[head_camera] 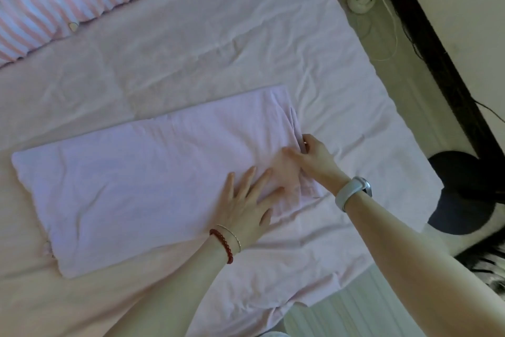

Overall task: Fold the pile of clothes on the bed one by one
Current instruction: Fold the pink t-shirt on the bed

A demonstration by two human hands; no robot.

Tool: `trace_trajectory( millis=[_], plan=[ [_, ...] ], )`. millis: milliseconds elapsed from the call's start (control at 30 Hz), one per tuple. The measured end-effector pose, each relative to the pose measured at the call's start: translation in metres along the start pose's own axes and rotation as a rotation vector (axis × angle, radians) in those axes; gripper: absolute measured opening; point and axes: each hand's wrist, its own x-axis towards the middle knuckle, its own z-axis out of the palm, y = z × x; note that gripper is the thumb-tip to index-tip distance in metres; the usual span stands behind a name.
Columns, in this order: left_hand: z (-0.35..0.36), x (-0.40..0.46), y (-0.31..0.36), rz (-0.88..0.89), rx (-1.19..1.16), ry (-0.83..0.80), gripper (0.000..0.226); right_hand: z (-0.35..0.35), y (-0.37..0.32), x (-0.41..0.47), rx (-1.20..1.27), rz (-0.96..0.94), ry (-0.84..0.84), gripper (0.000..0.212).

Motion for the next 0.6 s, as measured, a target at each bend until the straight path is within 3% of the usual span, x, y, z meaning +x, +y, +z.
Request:
trace_trajectory(
  millis=[67,200,333,467,600],
  plan=[
    [-0.003,-0.013,-0.009,-0.053,-0.066,0.039,0.045,0.003,-0.002,-0.008,0.02,-0.031,0.024,0.022],
    [-0.008,-0.047,-0.033,-0.321,-0.198,0.08,0.044,0.014,-0.013,-0.033,0.038,-0.144,0.105,0.026],
    [-0.027,-0.086,-0.061,-0.544,-0.38,0.105,0.054,0.034,-0.042,-0.065,-0.043,-0.308,0.123,0.006],
    [-0.053,-0.128,-0.096,-0.732,-0.562,0.268,0.043,0.08,-0.092,-0.102,-0.02,-0.398,0.016,0.039],
    [-0.073,-0.173,-0.137,-1.076,-0.961,0.513,0.026,0.161,-0.135,-0.128,-0.059,-0.466,-0.179,0.044]
  ],
)
